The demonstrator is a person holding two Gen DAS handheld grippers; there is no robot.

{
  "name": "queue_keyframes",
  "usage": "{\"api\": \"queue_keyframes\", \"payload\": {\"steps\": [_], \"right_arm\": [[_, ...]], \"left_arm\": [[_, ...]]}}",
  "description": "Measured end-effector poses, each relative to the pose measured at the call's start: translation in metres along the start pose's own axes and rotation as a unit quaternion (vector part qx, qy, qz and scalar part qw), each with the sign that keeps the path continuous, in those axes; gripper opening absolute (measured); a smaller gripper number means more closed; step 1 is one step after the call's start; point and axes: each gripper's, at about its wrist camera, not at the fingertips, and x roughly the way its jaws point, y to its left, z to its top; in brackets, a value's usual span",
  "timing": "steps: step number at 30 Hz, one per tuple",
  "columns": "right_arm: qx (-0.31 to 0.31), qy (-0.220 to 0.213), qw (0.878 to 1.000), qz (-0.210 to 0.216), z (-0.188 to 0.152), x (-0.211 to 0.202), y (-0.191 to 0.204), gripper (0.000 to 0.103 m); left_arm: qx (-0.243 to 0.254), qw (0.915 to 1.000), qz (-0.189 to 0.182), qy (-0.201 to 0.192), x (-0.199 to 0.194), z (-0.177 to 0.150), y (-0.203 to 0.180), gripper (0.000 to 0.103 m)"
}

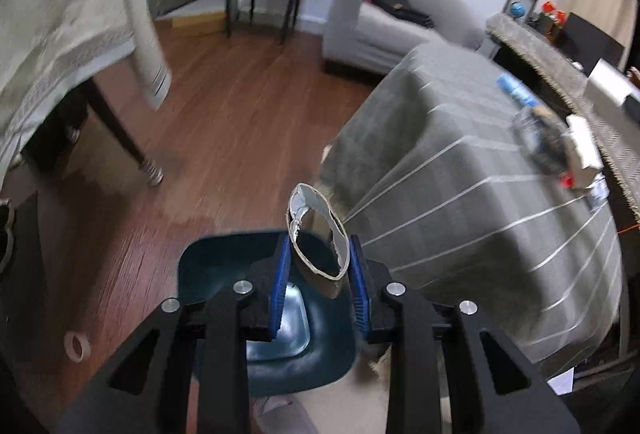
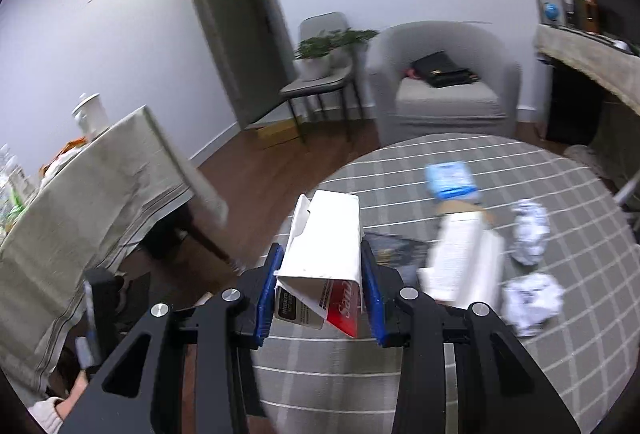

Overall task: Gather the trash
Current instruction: 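Release the white box into the teal bin while the left gripper drops a clear strip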

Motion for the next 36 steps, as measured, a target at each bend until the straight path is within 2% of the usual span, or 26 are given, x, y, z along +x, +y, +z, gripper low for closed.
{"api": "queue_keyframes", "payload": {"steps": [10,14,16,20,22,23,30,32,36], "right_arm": [[-0.058,0.071,0.995,0.044,-0.017,0.055,0.077,0.038],[-0.073,0.099,0.991,0.050,-0.025,0.073,0.096,0.038],[-0.082,0.118,0.988,0.050,-0.031,0.084,0.106,0.038],[-0.096,0.150,0.983,0.048,-0.042,0.101,0.120,0.038],[-0.103,0.166,0.980,0.046,-0.048,0.110,0.126,0.038],[-0.105,0.173,0.978,0.044,-0.050,0.114,0.129,0.038],[-0.119,0.209,0.970,0.038,-0.069,0.138,0.140,0.038],[-0.121,0.217,0.968,0.036,-0.073,0.143,0.142,0.038],[-0.130,0.230,0.964,0.034,-0.080,0.154,0.149,0.038]], "left_arm": [[0.020,0.9934,0.049,0.102,0.039,-0.036,0.036,0.031],[0.019,0.9901,0.050,0.130,0.048,-0.050,0.047,0.032],[0.014,0.9891,0.045,0.139,0.053,-0.054,0.053,0.039],[0.012,0.9894,0.039,0.139,0.049,-0.054,0.060,0.045],[0.010,0.9901,0.035,0.136,0.048,-0.053,0.063,0.054],[0.010,0.9905,0.036,0.132,0.046,-0.052,0.065,0.054],[-0.013,0.9958,0.037,0.083,0.018,-0.040,0.084,0.054],[-0.013,0.9971,0.046,0.059,0.007,-0.035,0.087,0.052],[-0.026,0.9987,0.033,0.028,-0.011,-0.029,0.094,0.043]]}}
